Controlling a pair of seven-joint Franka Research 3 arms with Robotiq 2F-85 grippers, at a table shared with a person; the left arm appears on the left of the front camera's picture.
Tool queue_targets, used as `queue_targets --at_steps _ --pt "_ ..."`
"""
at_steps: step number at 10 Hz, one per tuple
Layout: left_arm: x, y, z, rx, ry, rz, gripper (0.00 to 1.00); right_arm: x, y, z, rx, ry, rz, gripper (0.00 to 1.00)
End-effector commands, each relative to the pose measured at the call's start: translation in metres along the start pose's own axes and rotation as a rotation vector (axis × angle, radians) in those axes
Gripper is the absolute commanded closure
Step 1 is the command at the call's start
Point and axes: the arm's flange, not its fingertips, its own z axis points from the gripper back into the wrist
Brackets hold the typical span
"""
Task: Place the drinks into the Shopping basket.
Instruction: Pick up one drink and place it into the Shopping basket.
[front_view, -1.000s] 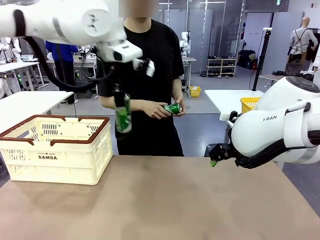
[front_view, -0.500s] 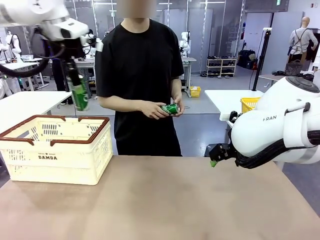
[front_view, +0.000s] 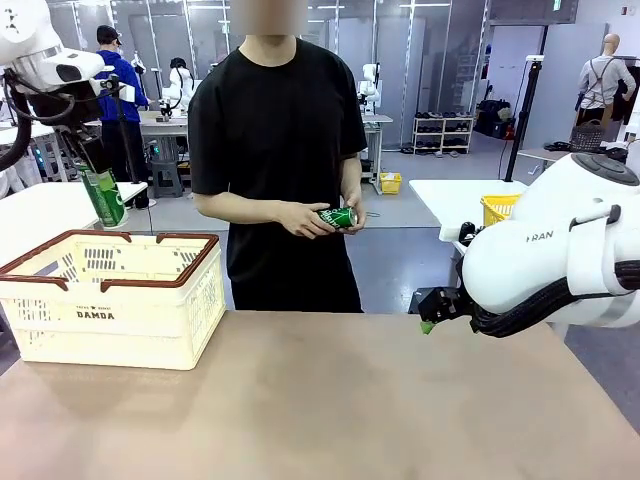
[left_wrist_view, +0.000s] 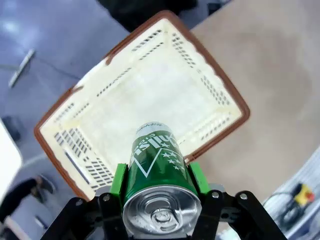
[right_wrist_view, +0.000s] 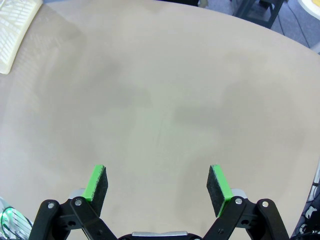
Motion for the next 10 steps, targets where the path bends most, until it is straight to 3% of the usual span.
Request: queue_targets --at_steps 1,5,10 --pt "-0.003 -0.001 -0.009 0.058 -0.063 0.136 0.41 0.0 -0.001 0.0 0.002 0.0 0.0 0.0" --pt "-0.027 0.021 -0.039 0.058 -0.074 0.287 0.41 0.0 -0.001 0.0 0.002 0.0 0.0 0.0" --pt "-0.02 0.028 -0.038 0.046 -0.035 0.25 0.41 0.0 -0.001 0.0 0.002 0.0 0.0 0.0"
